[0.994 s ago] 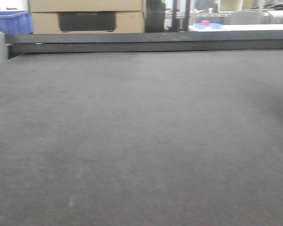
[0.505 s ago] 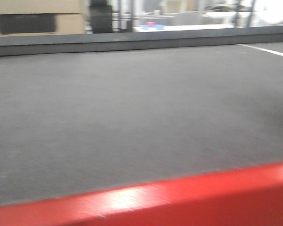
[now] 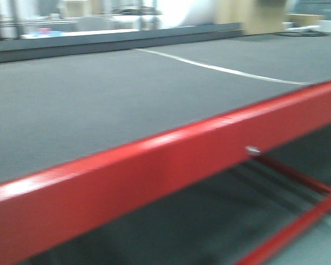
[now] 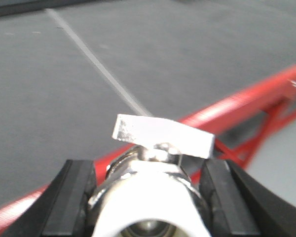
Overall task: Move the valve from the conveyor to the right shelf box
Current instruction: 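Hold both valves while the base drives to the blue-bin shelf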
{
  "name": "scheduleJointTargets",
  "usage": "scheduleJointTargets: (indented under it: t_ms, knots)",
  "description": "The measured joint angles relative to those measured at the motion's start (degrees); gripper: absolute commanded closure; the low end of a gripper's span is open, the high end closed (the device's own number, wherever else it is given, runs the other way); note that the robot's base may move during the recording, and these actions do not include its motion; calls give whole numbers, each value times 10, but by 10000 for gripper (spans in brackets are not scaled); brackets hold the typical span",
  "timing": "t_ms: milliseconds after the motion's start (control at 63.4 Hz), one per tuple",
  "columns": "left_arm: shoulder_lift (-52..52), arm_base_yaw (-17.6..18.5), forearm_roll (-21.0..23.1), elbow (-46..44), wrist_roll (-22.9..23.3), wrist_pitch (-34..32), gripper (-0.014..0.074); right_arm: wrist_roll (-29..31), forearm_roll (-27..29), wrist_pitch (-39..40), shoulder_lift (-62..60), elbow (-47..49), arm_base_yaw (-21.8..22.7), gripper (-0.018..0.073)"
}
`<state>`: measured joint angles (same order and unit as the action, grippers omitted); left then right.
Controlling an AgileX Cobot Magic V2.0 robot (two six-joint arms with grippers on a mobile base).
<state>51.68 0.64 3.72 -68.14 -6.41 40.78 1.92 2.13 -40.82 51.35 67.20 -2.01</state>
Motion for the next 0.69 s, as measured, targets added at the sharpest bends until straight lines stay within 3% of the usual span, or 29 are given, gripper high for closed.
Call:
scheduleJointTargets:
  t_ms: [694]
  knots:
    - [0,0,1,0,0,0,708,0,0,0,0,0,0,713]
